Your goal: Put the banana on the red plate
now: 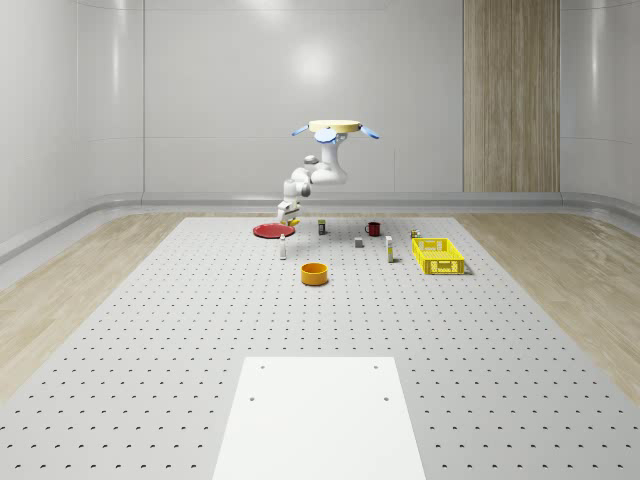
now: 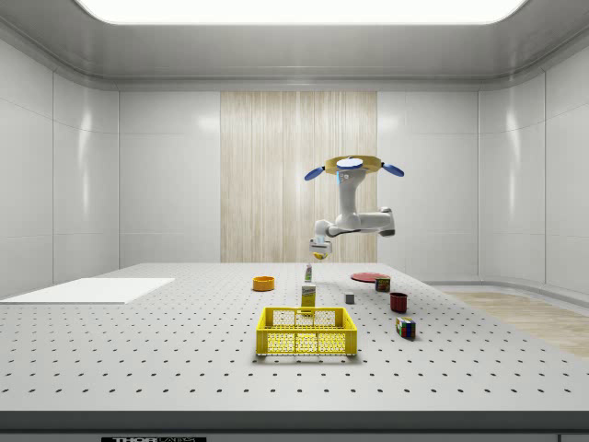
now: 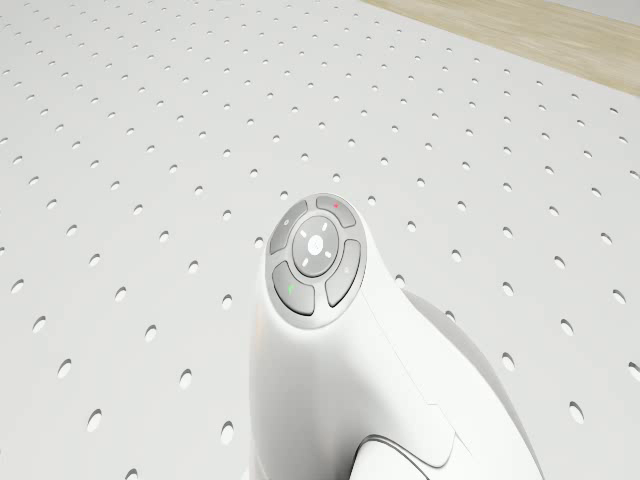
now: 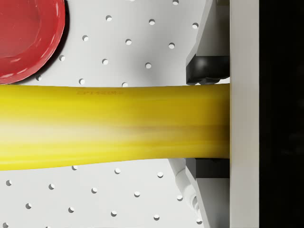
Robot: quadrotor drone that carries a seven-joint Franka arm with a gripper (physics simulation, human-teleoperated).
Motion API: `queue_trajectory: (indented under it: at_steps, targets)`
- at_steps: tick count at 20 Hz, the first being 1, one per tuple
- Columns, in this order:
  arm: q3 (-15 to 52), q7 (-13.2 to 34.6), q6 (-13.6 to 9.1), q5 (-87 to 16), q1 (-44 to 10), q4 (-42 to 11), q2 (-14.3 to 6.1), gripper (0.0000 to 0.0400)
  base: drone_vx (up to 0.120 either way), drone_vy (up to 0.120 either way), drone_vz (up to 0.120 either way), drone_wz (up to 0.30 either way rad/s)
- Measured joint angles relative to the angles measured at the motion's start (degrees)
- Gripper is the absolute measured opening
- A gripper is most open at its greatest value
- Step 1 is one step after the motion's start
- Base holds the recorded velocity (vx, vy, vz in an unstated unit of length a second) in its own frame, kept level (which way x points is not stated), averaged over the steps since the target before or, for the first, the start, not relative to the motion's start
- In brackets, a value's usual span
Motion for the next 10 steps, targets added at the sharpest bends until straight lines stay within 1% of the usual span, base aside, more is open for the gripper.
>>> queue_trajectory:
  at_steps: [10]
  targets:
    - [0.04, -17.15, 0.36, 0.31, -0.1, 0.05, -0.35, 0.0193, 0.0, 0.0, 0.0, -0.3]
